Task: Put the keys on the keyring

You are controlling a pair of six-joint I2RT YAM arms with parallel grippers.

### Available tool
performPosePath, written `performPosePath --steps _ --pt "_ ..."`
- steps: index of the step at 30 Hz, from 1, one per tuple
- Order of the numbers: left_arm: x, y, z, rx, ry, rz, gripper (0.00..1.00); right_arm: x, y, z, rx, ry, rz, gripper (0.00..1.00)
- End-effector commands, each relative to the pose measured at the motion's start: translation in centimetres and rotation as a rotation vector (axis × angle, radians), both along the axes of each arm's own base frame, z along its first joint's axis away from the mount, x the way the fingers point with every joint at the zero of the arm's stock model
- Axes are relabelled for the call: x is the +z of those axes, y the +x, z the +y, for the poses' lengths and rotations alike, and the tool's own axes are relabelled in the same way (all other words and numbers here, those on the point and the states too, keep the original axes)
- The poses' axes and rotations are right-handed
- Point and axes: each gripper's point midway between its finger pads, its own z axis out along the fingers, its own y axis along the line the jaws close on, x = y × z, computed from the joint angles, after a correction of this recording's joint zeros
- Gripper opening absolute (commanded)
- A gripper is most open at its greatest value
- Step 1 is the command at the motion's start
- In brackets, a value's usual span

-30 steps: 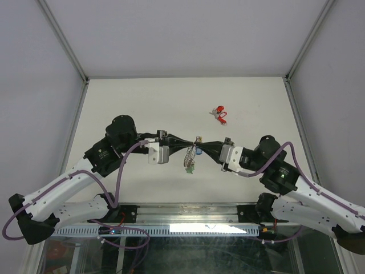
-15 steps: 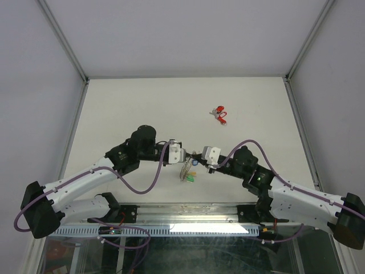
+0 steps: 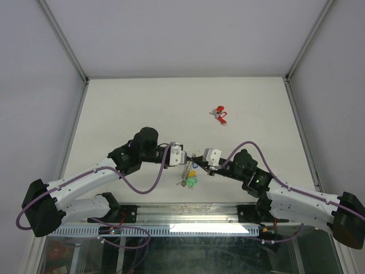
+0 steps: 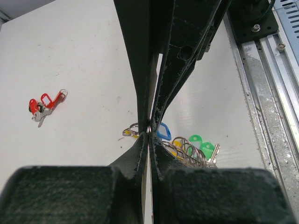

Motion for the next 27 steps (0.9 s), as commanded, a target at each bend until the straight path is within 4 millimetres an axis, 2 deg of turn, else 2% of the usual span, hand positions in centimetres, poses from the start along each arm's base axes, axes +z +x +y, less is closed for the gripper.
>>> performPosePath --steps 1,4,6,7,11,15,21,27 --pt "1.9 -1.4 -1.4 -0.096 -0.079 -0.025 0.00 4.4 -0.5 0.8 0.040 0.135 -0.062 0.12" --pt "1.9 -1.4 -1.4 -0.098 -0.079 -0.026 0.00 4.1 -0.5 0.8 0.039 0.120 -0.053 0.12" --pt "1.8 -1.5 -1.4 -0.100 -0.076 -0.023 0.00 3.9 -0.5 0.9 0.042 0.108 -0.049 0.01" --pt "1.8 -1.5 -1.4 -0.099 -0.075 -0.024 0.00 3.9 -0.6 0.9 0.045 0.104 -0.050 0.00" --pt "1.9 -1.3 -1.3 -0.089 -0.076 -0.024 0.00 3.7 -0.7 0.8 0.048 0.095 -0.048 0.00" --pt "2.9 -1.1 -1.1 -0.055 -0.100 -0.026 0.00 3.8 -0.7 0.3 0.037 0.105 -0.056 0.00" --pt "5.2 -1.7 -0.3 -0.026 -0.218 -0.046 0.24 4.5 -1.1 -0.3 0.038 0.143 -0.076 0.00" --pt "6.4 -2.4 0.2 -0.010 -0.339 -0.024 0.29 6.3 -2.3 -0.8 0.088 0.228 -0.123 0.00"
